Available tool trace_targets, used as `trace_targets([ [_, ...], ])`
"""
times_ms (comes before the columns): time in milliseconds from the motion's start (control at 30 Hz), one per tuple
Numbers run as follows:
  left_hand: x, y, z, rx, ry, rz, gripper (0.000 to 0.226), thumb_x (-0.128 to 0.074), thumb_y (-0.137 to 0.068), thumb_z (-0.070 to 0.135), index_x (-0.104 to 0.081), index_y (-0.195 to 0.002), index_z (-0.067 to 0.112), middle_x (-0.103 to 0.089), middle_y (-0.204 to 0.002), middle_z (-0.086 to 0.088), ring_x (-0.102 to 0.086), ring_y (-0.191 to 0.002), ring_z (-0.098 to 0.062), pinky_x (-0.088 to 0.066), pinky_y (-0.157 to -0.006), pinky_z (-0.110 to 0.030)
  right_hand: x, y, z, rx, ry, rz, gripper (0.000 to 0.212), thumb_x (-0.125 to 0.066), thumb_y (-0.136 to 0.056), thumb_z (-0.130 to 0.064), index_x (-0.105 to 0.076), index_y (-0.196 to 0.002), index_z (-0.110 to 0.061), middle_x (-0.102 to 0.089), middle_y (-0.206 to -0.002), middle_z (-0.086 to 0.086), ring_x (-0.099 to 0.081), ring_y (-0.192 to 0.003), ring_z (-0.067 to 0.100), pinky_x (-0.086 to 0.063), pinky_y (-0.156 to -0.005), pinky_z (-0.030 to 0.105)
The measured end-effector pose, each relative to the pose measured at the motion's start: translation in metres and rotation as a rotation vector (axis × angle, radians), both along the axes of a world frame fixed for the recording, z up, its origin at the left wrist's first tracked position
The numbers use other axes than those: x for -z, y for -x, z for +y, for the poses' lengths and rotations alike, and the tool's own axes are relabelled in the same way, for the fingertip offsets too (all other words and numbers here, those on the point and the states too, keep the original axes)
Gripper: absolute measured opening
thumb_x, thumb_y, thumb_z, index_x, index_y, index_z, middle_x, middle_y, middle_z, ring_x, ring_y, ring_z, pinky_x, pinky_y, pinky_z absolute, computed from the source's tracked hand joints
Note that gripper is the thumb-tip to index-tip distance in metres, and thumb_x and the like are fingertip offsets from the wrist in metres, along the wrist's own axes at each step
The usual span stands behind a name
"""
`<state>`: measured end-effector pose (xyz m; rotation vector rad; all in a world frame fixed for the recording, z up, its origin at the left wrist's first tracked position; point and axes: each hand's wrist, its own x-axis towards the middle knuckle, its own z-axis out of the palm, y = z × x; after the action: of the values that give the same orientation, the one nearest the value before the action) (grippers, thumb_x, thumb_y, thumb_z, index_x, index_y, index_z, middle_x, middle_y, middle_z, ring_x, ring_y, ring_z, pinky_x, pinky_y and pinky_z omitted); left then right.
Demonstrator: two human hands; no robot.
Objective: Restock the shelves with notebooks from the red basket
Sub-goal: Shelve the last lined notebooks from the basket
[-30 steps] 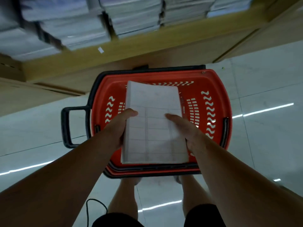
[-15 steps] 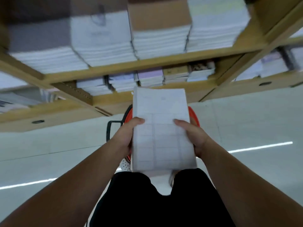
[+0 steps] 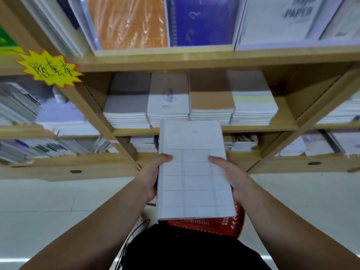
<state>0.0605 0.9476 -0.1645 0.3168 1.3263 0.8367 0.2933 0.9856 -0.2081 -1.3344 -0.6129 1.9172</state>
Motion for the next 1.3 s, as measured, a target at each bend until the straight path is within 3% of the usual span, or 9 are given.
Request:
trace_targets([
  [267, -0.015, 0.112, 0.059, 0.104, -0.033, -0.016, 0.041, -0.068, -0.085, 0.029, -0.072, -0.119, 0.006, -0.077, -0.108, -0.019, -0.075, -0.087, -0.034, -0.057, -0.082, -0.043, -0.020, 0.111, 0.033, 0.156, -0.060, -0.019, 0.065, -0.083, -0.081, -0.017, -0.056, -0.140, -0.019, -0.077, -0.121, 0.015, -0.075, -0.106, 0.040, -0.063, -0.079, 0.058],
  [400, -0.025, 0.162, 0.089, 0.160, -0.011, -0.017, 0.037, -0.066, -0.086, 0.031, -0.073, -0.112, 0.006, -0.078, -0.103, -0.019, -0.076, -0.077, -0.033, -0.058, -0.078, -0.042, -0.028, 0.161, 0.045, 0.204, -0.079, -0.031, 0.067, -0.086, -0.076, -0.018, -0.059, -0.137, -0.017, -0.075, -0.123, 0.017, -0.072, -0.111, 0.043, -0.055, -0.095, 0.067],
  [533, -0.024, 0.181, 0.110, 0.188, -0.012, -0.057, 0.032, -0.062, -0.090, 0.032, -0.074, -0.106, 0.008, -0.078, -0.098, -0.019, -0.074, -0.075, -0.033, -0.057, -0.079, -0.042, -0.030, 0.179, 0.059, 0.208, -0.088, -0.103, 0.083, -0.091, -0.066, -0.029, -0.056, -0.140, -0.015, -0.075, -0.123, 0.016, -0.073, -0.110, 0.041, -0.055, -0.097, 0.067],
  [633, -0.015, 0.184, 0.115, 0.155, -0.006, -0.097, 0.038, -0.065, -0.086, 0.031, -0.073, -0.115, 0.008, -0.077, -0.104, -0.020, -0.074, -0.080, -0.035, -0.058, -0.078, -0.044, -0.029, 0.176, 0.068, 0.185, -0.083, -0.115, 0.076, -0.088, -0.068, -0.028, -0.057, -0.136, -0.017, -0.076, -0.121, 0.016, -0.074, -0.109, 0.042, -0.056, -0.095, 0.066],
  [800, -0.006, 0.185, 0.120, 0.081, -0.017, -0.137, 0.049, -0.068, -0.074, 0.032, -0.072, -0.116, 0.007, -0.076, -0.100, -0.019, -0.074, -0.077, -0.035, -0.058, -0.074, -0.044, -0.016, 0.173, 0.091, 0.106, -0.101, -0.075, 0.090, -0.095, -0.060, -0.032, -0.056, -0.142, -0.027, -0.074, -0.127, 0.014, -0.072, -0.114, 0.042, -0.053, -0.098, 0.070],
  [867, -0.009, 0.186, 0.125, 0.036, -0.052, -0.110, 0.050, -0.070, -0.074, 0.031, -0.071, -0.118, 0.008, -0.076, -0.101, -0.019, -0.074, -0.079, -0.036, -0.058, -0.075, -0.045, -0.016, 0.174, 0.106, 0.083, -0.127, -0.066, 0.084, -0.091, -0.065, -0.029, -0.056, -0.142, -0.029, -0.075, -0.125, 0.012, -0.073, -0.113, 0.039, -0.056, -0.097, 0.064],
  [1067, -0.019, 0.202, 0.160, -0.075, -0.118, 0.017, 0.039, -0.054, -0.093, 0.033, -0.069, -0.121, 0.011, -0.077, -0.103, -0.016, -0.075, -0.082, -0.034, -0.056, -0.080, -0.044, -0.019, 0.204, 0.172, -0.008, -0.137, -0.052, 0.057, -0.081, -0.085, -0.023, -0.060, -0.138, -0.019, -0.078, -0.116, 0.015, -0.077, -0.099, 0.035, -0.062, -0.070, 0.046],
  [1167, -0.011, 0.224, 0.171, -0.094, -0.092, 0.084, 0.039, -0.055, -0.093, 0.038, -0.070, -0.119, 0.013, -0.078, -0.103, -0.015, -0.076, -0.082, -0.033, -0.056, -0.080, -0.043, -0.019, 0.236, 0.197, -0.034, -0.088, -0.064, 0.032, -0.077, -0.091, -0.025, -0.069, -0.120, -0.015, -0.080, -0.104, 0.014, -0.080, -0.086, 0.033, -0.063, -0.064, 0.043],
  [1300, 0.009, 0.249, 0.157, -0.090, -0.044, 0.069, 0.048, -0.063, -0.088, 0.041, -0.066, -0.131, 0.019, -0.076, -0.119, -0.011, -0.073, -0.099, -0.034, -0.058, -0.077, -0.045, -0.007, 0.269, 0.209, 0.015, -0.022, -0.114, 0.050, -0.082, -0.086, -0.027, -0.061, -0.131, -0.017, -0.079, -0.108, 0.016, -0.079, -0.090, 0.036, -0.063, -0.067, 0.050],
])
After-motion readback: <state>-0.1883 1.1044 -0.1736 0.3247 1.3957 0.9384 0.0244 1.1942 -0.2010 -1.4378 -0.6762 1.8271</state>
